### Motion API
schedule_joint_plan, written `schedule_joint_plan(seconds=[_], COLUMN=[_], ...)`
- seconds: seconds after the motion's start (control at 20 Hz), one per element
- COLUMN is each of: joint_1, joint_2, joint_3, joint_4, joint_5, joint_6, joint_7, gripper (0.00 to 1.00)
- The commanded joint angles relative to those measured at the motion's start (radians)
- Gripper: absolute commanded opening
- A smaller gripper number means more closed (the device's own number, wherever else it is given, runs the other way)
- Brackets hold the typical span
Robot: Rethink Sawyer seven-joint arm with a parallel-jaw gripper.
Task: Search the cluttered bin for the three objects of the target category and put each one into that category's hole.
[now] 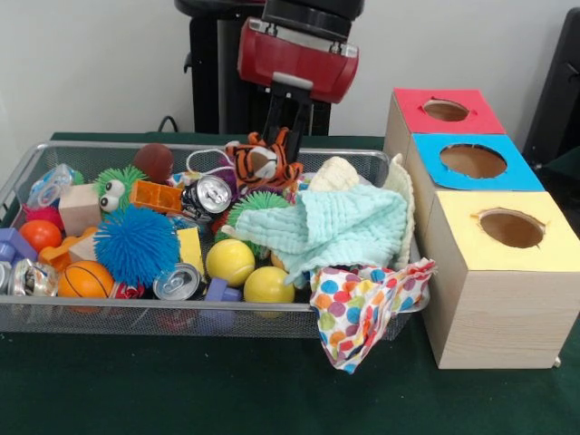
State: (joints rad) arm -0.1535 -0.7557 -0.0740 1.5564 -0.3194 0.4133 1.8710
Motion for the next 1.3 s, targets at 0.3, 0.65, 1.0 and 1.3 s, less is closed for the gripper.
schedule_joint_plan(seconds=[0.3, 0.65, 1.0, 1.3], joint_1=[-0.01, 0.069, 0.168, 0.253], joint_2=[-0.043, -0.164, -0.319, -0.375], joint_3=[0.102, 0.067, -0.011, -0.073], joint_4=[0.184, 0.234, 0.313, 0.346], joint_5=[0.209, 0.329, 0.376, 0.374], joint_6=[0.125, 0.275, 0.307, 0.285], joint_7=[0.16, 0.197, 0.22, 0.254], gripper=[0.0, 0.0, 0.0, 0.0])
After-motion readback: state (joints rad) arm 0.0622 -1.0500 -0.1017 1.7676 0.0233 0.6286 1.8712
